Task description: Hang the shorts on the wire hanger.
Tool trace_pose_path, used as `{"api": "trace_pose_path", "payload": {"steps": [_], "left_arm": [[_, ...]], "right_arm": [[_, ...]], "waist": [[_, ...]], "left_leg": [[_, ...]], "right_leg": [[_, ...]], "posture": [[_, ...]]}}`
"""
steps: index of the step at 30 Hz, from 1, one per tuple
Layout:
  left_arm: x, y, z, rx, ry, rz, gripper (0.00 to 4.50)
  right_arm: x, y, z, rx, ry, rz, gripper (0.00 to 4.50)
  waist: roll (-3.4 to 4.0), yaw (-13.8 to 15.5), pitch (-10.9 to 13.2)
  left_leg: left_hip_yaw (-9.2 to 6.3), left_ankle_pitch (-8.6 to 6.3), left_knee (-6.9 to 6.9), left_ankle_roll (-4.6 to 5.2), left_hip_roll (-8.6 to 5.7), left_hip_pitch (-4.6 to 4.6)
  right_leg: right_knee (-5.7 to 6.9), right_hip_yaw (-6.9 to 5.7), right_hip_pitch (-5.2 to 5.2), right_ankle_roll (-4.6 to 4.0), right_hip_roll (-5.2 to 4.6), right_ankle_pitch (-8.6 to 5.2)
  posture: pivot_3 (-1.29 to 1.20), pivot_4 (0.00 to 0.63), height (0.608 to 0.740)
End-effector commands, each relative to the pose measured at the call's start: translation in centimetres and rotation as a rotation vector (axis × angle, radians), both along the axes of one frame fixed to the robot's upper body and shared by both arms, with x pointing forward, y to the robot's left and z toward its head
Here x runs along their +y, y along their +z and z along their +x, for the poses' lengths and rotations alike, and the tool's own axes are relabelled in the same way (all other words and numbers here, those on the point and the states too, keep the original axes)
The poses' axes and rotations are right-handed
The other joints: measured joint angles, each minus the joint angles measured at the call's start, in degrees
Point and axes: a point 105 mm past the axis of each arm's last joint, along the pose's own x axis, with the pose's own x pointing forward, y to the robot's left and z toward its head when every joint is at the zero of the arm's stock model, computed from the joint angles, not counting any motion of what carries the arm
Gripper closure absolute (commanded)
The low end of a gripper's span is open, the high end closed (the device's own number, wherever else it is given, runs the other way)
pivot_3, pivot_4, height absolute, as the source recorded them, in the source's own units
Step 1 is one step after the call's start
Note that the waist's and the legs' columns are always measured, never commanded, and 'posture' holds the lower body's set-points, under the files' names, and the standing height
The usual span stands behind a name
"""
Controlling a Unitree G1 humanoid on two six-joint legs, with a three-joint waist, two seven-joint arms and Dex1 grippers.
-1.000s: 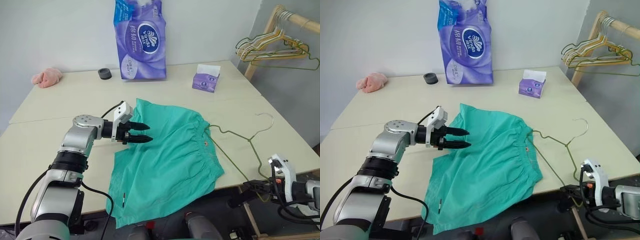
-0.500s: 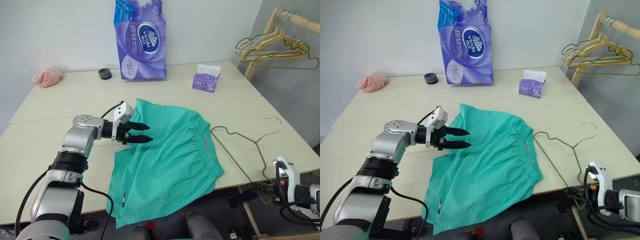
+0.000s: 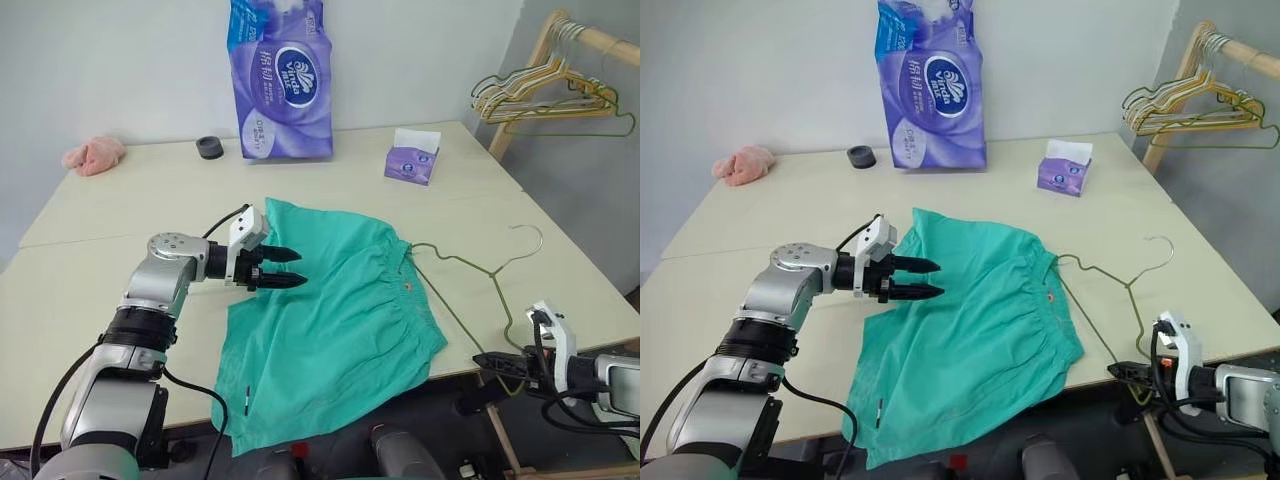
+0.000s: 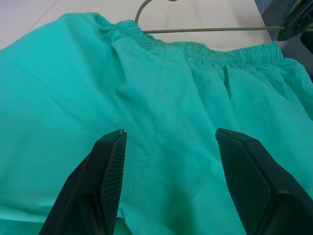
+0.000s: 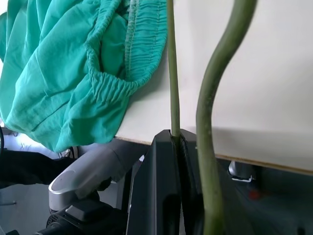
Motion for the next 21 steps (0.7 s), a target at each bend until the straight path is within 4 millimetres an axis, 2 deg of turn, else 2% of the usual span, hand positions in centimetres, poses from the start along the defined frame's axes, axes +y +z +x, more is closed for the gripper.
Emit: {"api": "trace_pose_path", "payload": {"steps": [1,7,14,21], "left_arm": [[0.0,1.2,0.2,-0.068,0.005,-0.018,1.43],[-0.1,1.3,0.2,-0.095,-0.001,-0.013,1.43],[-0.3,1.3,0.4,-0.098,-0.001,-0.013,1.43],[0.0,1.4,0.4,-0.099,0.010,-0.008,1.43]], "right_arm": [[-0.6,1.0,0.1,-0.026,-0.009,-0.007,4.50],[-0.2,0.0,-0.7,0.012,0.003,-0.010,4.50],[0.9,-0.9,-0.3,0.029,0.035,0.014,4.50],[1.7,0.8,-0.1,0.012,0.140,0.064,4.50]], "waist": [[0.00,0.1,0.0],[0.00,0.1,0.0],[0.01,0.0,0.0],[0.01,0.1,0.0]], "left_leg": [[0.00,0.00,0.00,0.00,0.00,0.00],[0.01,0.00,0.00,0.00,0.00,0.00],[0.01,0.00,-0.01,0.00,0.00,0.02],[0.01,0.00,-0.01,0.00,-0.01,0.01]], "right_leg": [[0.00,0.01,0.00,0.00,-0.01,0.00],[0.00,0.00,0.00,0.01,-0.01,0.00],[0.00,0.00,0.00,0.01,0.04,0.00],[0.00,-0.01,0.00,0.01,0.03,-0.01]], "posture": [[-0.19,0.060,0.740],[-0.19,0.061,0.740],[-0.19,0.059,0.740],[-0.18,0.058,0.740]]}}
